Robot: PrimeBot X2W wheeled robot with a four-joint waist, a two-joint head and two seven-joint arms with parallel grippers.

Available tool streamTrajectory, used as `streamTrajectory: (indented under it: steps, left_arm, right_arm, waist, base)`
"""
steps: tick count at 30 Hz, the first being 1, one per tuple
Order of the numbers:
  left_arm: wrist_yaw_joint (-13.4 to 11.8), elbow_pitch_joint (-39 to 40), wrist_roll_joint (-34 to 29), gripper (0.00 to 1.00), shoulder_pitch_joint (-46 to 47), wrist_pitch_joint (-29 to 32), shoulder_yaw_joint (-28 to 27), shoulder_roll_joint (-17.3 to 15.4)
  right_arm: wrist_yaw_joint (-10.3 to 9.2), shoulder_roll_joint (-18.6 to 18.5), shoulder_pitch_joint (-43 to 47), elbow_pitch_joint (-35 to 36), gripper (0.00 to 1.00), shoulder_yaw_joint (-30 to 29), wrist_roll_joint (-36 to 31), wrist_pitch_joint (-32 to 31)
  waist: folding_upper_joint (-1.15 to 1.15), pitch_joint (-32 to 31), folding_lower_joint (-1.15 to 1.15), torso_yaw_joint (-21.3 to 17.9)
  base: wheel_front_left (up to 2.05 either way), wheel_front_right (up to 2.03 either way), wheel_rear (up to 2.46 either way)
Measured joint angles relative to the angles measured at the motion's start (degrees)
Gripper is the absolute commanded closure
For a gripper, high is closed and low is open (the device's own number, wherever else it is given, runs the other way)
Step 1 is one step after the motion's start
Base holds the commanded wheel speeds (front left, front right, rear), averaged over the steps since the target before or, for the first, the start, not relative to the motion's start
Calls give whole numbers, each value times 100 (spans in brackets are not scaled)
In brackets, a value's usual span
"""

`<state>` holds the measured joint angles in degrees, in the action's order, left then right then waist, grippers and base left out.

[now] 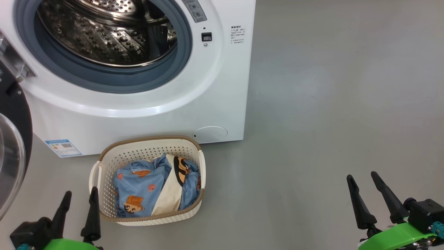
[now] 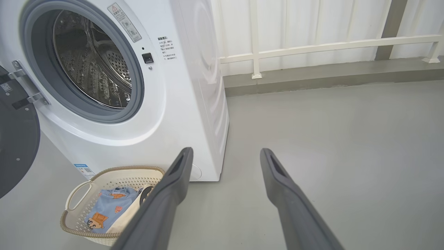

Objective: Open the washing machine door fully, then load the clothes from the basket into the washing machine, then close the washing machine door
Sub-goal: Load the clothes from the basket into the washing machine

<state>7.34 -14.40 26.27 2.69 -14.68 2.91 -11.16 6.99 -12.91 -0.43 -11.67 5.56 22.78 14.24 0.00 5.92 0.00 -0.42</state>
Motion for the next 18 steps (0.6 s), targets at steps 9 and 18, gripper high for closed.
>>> streamTrajectory:
  steps: [9,18]
  left_arm:
    - [0,-62,102,0,31,0,20,-24]
    - [0,-80,137,0,114,0,58,-66]
  right_arm:
    - [0,1,-1,0,0,3,0,0]
    - [1,5,-3,2,0,13,0,0]
  waist:
    - [0,20,0,13]
    - [0,77,0,12]
  base:
    - [11,-22,12]
    - [55,-101,46]
